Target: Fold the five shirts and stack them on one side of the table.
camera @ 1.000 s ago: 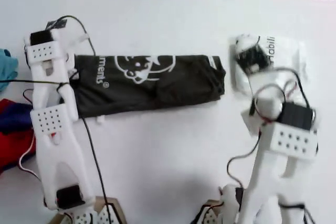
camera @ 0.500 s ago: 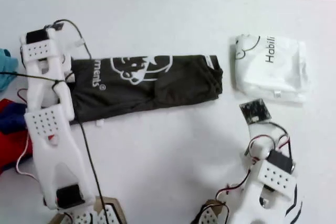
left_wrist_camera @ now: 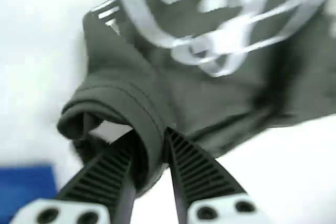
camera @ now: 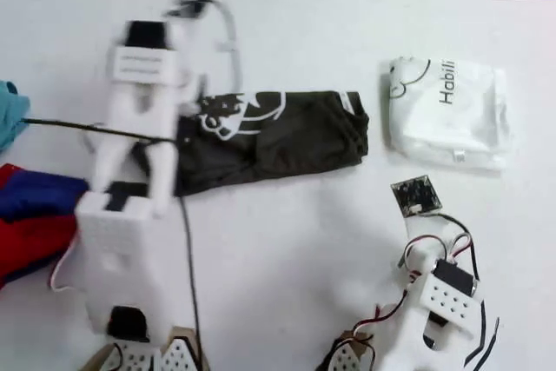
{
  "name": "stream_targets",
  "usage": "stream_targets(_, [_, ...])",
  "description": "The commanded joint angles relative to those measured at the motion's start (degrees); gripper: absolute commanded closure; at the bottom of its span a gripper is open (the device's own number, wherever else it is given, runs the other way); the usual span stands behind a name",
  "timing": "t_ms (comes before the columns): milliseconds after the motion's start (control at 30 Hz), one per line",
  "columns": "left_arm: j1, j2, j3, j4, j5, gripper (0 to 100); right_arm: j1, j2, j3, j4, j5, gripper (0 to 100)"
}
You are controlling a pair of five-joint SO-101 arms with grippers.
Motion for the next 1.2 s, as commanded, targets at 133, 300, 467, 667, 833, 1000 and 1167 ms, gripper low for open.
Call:
stream_targets(133, [15.3,0.5,-16.5,-1.9,-0.2,98,0.6,-1.2,-0.4,-0.6,-0.1,97.8])
stream_targets(300, [20.1,6.2,-23.6,-7.9,-0.2,98,0.6,-1.2,-0.4,-0.6,-0.4,97.8])
stream_targets(467, [23.8,12.1,-28.3,-9.2,-0.2,98,0.6,-1.2,-0.4,-0.8,-3.3,97.8])
stream_targets(667, [25.1,18.2,-34.9,-13.0,-0.5,98,0.6,-1.2,-0.4,-0.8,-3.3,97.8])
stream_targets(833, [25.4,21.9,-36.2,-15.7,-0.5,98,0.6,-1.2,-0.4,-0.8,-3.6,97.8])
stream_targets(1000, [25.4,22.3,-36.3,-15.6,-0.6,97,0.6,-1.2,-0.4,-0.8,-3.6,97.8])
stream_targets(1167, [25.3,22.3,-36.3,-14.7,-0.6,85,0.6,-1.2,-0.4,-0.8,-3.6,97.8])
